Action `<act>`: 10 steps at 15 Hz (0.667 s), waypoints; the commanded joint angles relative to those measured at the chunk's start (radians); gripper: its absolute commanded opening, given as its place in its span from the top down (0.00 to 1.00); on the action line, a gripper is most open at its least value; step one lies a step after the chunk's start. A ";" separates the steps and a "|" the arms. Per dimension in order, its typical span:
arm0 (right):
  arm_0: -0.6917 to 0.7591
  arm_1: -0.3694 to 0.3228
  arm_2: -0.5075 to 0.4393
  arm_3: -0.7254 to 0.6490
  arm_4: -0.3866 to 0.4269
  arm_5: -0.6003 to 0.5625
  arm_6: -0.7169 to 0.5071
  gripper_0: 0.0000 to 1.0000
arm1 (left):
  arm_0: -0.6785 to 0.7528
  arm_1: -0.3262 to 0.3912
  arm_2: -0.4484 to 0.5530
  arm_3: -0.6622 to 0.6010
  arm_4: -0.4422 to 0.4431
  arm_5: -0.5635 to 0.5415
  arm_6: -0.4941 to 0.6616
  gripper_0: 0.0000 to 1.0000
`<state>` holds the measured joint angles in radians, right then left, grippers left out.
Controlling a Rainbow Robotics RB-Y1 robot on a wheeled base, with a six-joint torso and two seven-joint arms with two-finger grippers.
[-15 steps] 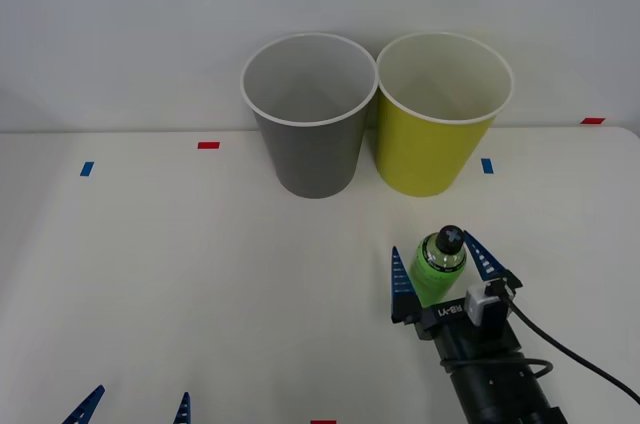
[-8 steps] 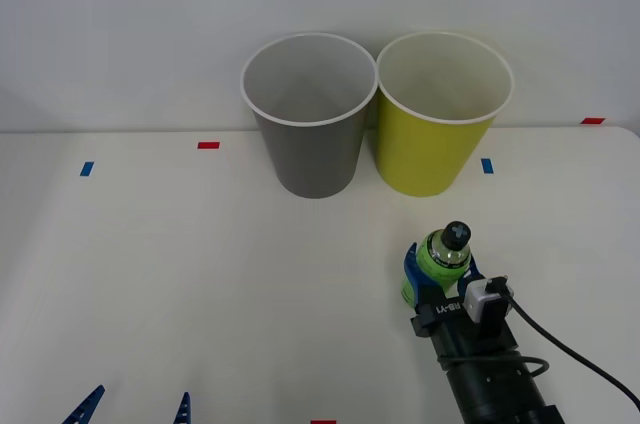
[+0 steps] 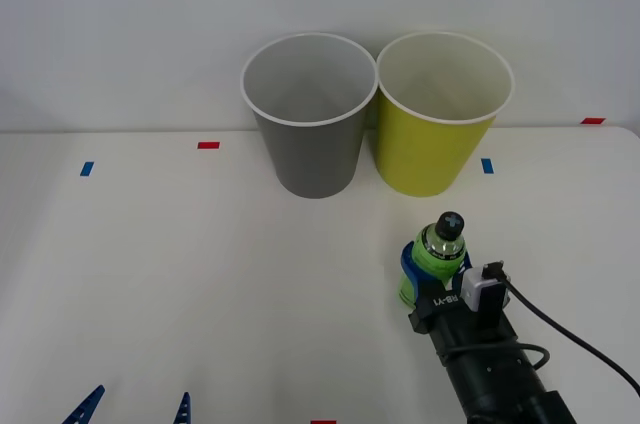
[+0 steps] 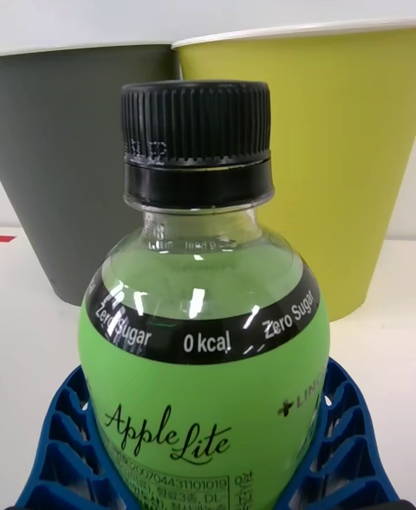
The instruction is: Put cans in the gray bin and PET bottles in the light green bin.
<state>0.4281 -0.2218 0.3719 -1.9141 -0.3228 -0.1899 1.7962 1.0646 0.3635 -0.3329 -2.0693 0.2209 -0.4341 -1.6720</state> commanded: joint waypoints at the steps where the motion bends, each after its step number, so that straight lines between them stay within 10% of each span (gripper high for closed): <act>1: 0.072 0.009 -0.047 -0.273 -0.007 0.294 -0.008 0.95 | 0.000 0.000 0.000 0.000 0.000 0.000 0.000 0.00; 10: -0.011 0.075 -0.151 -0.692 0.014 0.886 -0.072 0.95 | 0.000 0.000 0.000 0.000 0.000 0.000 0.000 0.00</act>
<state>0.4547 -0.1534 0.2424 -2.5561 -0.3198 0.6204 1.7413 1.0646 0.3635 -0.3329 -2.0693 0.2209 -0.4341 -1.6720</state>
